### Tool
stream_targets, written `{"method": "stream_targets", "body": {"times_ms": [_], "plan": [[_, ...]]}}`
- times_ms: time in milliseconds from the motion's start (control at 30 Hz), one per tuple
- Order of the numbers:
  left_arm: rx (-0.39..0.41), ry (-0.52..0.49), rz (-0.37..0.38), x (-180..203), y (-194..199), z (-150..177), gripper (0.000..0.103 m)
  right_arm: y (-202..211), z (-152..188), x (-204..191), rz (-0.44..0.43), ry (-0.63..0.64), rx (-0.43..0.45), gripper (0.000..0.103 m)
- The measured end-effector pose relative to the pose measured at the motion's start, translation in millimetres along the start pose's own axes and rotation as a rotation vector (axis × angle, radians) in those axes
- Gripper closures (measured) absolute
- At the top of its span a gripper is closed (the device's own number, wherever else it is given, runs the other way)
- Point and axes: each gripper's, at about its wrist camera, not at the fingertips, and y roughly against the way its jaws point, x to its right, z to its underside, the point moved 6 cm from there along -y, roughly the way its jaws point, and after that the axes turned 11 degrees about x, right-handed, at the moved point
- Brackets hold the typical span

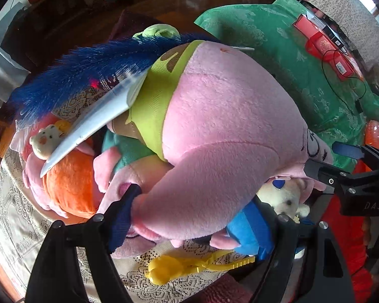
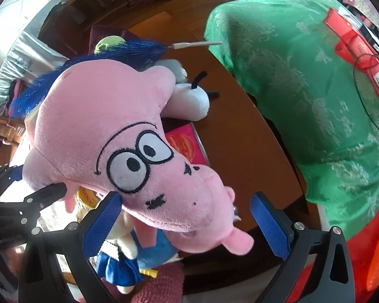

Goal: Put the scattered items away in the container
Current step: 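Move both grippers toward the large pink pig in the green shirt, then close the right gripper on the pig's arm while the left gripper grips its body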

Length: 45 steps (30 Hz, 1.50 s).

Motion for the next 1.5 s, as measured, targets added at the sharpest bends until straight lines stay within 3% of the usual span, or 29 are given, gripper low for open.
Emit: {"method": "stream_targets", "body": {"times_ms": [100, 167, 267, 333, 367, 567, 933, 1067, 1233, 1367, 1400, 1467, 1500], "plan": [[0.011, -0.016, 0.007, 0, -1, -1, 0.033, -7, -4, -4, -0.031, 0.018, -0.002, 0.000], [0.013, -0.031, 0.002, -1, -1, 1, 0.046, -10, -6, -8, -0.058, 0.028, 0.004, 0.000], [0.023, -0.033, 0.000, -4, 1, 1, 0.057, -18, -6, -20, -0.140, 0.024, -0.009, 0.000], [0.035, -0.018, 0.007, -8, 5, 0, 0.062, -23, -3, -30, -0.185, 0.025, -0.029, 0.009], [0.041, -0.011, 0.010, -10, 6, 0, 0.064, -24, -2, -34, -0.166, 0.038, -0.030, 0.013], [0.089, 0.045, 0.016, -29, 32, 1, 0.070, 10, 2, -56, -0.152, 0.078, 0.034, 0.034], [0.212, 0.173, -0.002, -98, 129, 33, 0.073, 91, -12, -152, -0.273, 0.221, 0.188, 0.039], [0.257, 0.221, -0.047, -136, 165, 46, 0.073, 103, -11, -203, -0.348, 0.243, 0.207, 0.040], [0.237, 0.298, -0.061, -180, 167, 80, 0.073, 89, -7, -255, -0.361, 0.272, 0.218, 0.040], [0.234, 0.346, -0.072, -205, 159, 95, 0.072, 69, -5, -272, -0.349, 0.223, 0.186, 0.040], [0.237, 0.349, -0.076, -209, 158, 96, 0.069, 65, -3, -272, -0.345, 0.207, 0.168, 0.040], [0.236, 0.351, -0.096, -215, 159, 100, 0.041, 56, -3, -267, -0.341, 0.174, 0.158, 0.040], [0.236, 0.353, -0.108, -219, 159, 102, 0.032, 54, -4, -265, -0.339, 0.157, 0.159, 0.040]]}}
